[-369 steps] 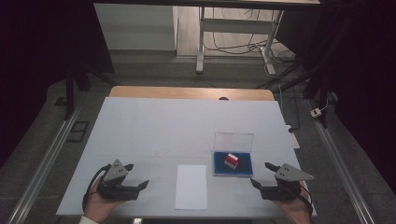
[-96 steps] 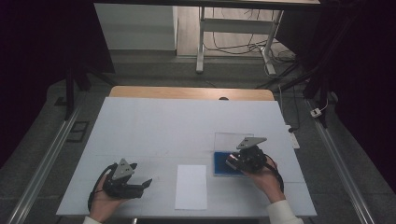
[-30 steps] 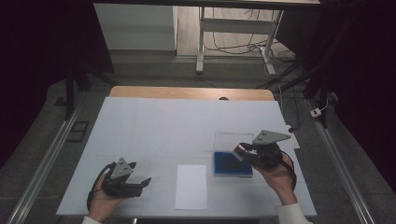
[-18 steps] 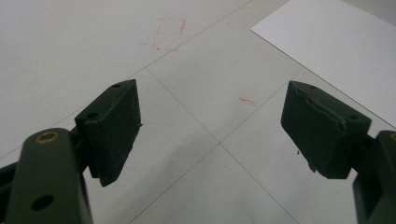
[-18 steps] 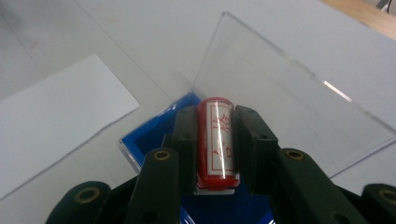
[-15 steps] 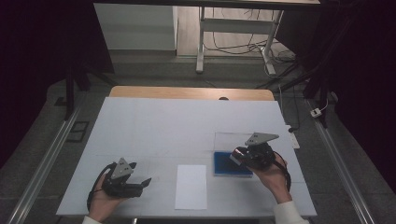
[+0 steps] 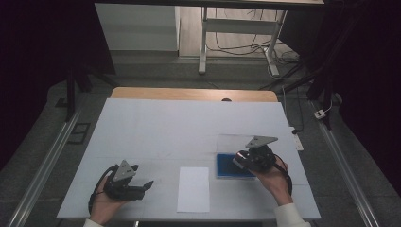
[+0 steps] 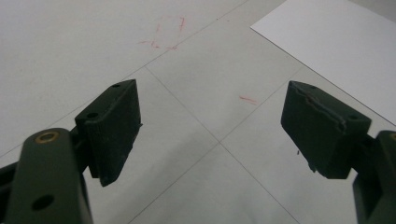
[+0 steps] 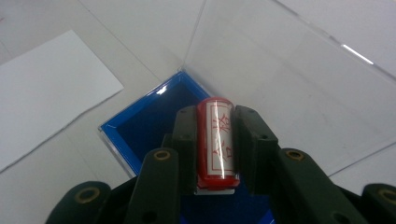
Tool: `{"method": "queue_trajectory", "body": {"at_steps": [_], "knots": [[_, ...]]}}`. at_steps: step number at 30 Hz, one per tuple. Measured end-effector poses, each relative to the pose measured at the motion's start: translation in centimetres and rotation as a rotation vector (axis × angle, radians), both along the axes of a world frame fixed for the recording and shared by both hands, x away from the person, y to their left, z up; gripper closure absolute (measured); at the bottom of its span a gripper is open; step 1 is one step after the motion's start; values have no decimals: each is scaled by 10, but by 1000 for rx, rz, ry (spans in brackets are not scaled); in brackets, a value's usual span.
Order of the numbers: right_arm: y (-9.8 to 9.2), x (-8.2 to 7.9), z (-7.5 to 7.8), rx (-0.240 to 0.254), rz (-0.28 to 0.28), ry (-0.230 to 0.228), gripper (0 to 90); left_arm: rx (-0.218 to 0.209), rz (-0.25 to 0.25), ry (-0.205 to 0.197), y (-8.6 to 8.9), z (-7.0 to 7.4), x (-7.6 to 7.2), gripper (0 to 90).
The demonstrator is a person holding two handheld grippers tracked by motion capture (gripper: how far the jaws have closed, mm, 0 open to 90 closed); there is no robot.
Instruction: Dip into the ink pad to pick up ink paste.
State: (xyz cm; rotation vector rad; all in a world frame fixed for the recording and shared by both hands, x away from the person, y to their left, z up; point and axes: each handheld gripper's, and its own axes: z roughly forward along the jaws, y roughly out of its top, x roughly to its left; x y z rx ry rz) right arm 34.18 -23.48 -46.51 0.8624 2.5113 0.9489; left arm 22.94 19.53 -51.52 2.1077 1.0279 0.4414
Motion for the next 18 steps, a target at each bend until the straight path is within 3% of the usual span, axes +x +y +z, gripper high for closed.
{"method": "queue_trajectory", "body": {"at_steps": [18], "knots": [[8, 1, -8, -26, 19, 22, 699, 1, -2, 4, 0, 0, 0, 208]]}}
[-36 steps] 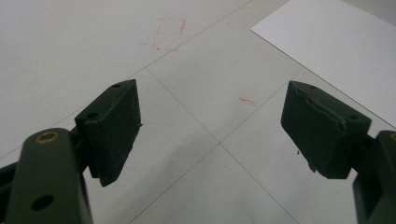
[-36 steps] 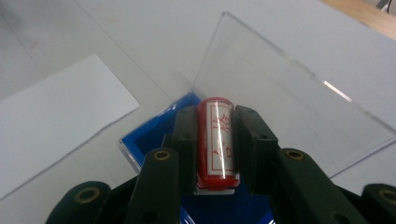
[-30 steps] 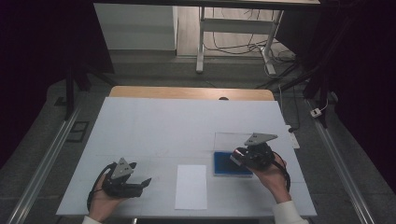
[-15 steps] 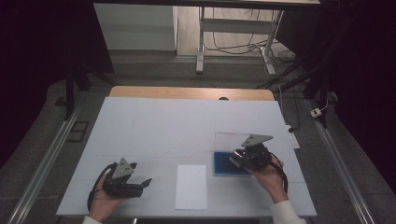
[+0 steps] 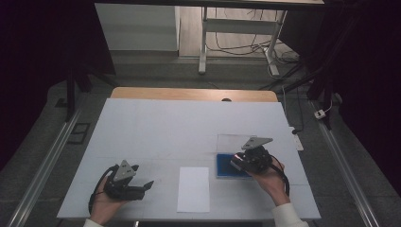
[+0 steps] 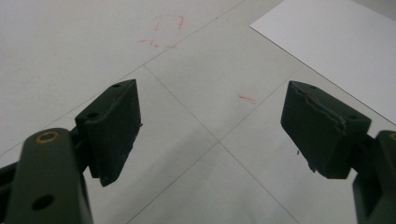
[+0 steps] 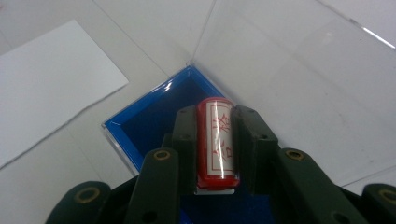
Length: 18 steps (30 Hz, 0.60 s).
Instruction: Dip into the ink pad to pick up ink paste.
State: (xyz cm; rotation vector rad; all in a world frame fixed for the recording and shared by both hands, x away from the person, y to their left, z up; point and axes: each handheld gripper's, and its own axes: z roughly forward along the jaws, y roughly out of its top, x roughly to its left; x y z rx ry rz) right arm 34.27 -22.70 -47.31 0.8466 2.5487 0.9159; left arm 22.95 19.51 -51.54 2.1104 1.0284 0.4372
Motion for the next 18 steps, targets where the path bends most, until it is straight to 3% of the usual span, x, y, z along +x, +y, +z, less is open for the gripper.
{"method": "queue_trajectory", "body": {"at_steps": [18], "knots": [[2, 0, -1, -23, -13, 12, 702, 3, -6, 3, -1, 0, 0, 209]]}}
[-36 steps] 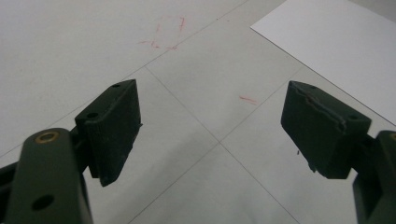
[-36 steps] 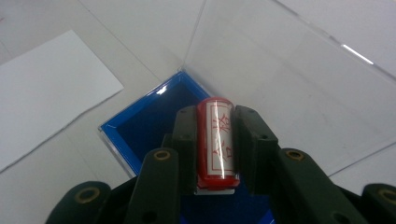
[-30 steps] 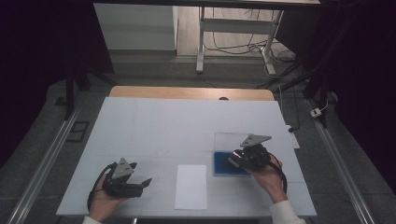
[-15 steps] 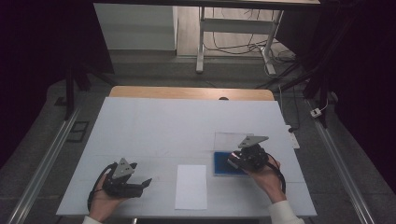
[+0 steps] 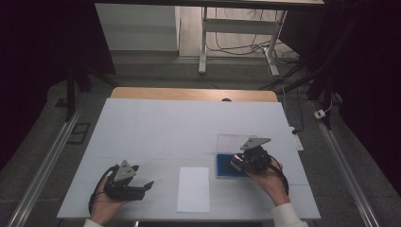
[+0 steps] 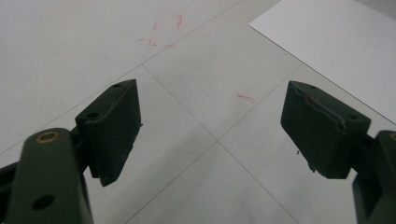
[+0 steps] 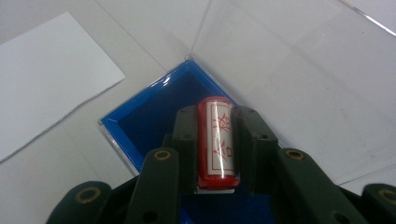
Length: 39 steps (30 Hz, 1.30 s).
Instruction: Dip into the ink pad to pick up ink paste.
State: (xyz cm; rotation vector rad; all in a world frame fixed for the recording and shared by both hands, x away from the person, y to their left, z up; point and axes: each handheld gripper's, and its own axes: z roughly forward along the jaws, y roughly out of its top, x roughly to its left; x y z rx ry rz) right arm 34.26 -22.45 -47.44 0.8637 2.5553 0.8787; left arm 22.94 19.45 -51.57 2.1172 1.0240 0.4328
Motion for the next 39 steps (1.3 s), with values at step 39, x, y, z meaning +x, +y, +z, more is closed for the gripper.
{"method": "queue_trajectory", "body": {"at_steps": [39], "knots": [[0, -1, -7, -12, 9, -14, 708, -1, 5, -22, 1, 4, -2, 212]]}}
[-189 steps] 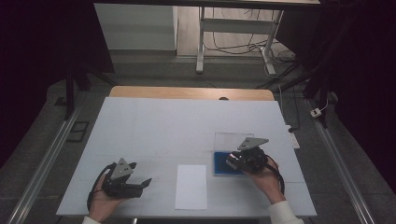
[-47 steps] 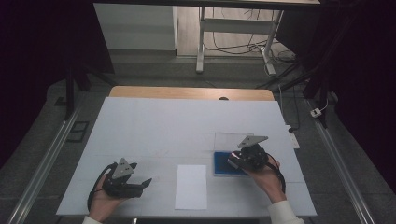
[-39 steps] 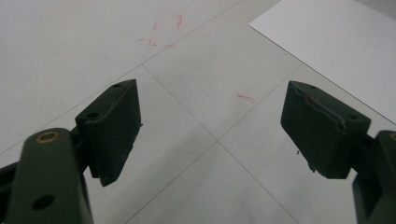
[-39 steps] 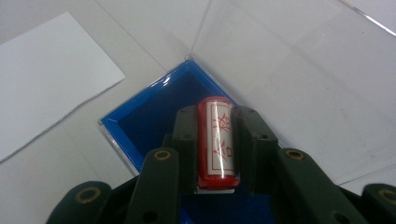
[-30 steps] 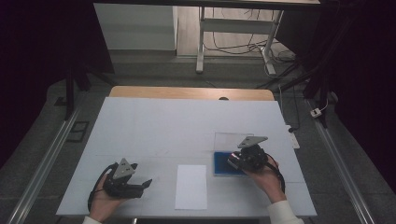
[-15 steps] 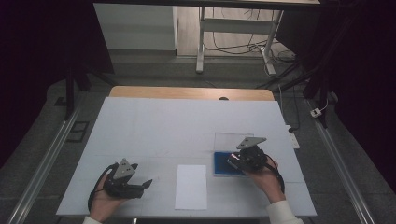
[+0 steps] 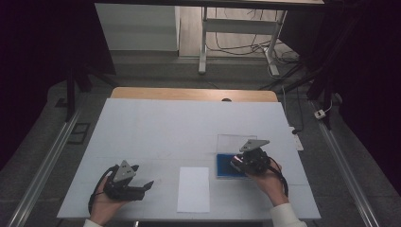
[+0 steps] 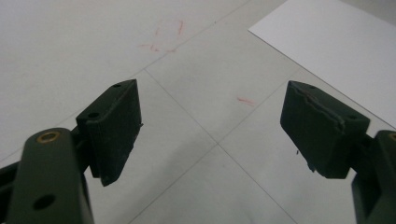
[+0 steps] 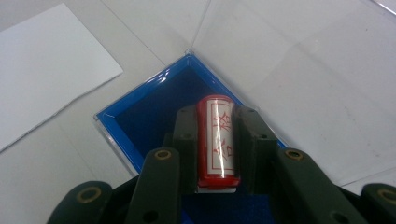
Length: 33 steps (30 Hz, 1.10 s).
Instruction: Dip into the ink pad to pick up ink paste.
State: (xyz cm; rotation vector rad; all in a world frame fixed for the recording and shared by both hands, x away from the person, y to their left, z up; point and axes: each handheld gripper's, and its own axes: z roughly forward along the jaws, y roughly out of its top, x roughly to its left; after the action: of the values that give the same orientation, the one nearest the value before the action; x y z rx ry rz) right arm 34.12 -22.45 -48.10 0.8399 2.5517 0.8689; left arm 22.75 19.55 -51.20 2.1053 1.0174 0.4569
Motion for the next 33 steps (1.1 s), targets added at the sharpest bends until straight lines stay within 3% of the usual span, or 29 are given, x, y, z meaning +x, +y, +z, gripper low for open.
{"method": "queue_trajectory", "body": {"at_steps": [12, 15, 24, 33], "knots": [[-1, 0, 7, 24, -21, 9, 701, -7, 7, -6, 2, 2, 0, 211], [-3, -1, 11, 91, -19, 16, 701, -13, 16, -23, 5, 3, -1, 214], [-3, -8, 21, 137, -12, -11, 701, -14, 13, -36, 5, 6, -3, 216], [0, -14, 30, 151, 14, -52, 700, -13, 12, -26, 5, 5, -2, 216]]}}
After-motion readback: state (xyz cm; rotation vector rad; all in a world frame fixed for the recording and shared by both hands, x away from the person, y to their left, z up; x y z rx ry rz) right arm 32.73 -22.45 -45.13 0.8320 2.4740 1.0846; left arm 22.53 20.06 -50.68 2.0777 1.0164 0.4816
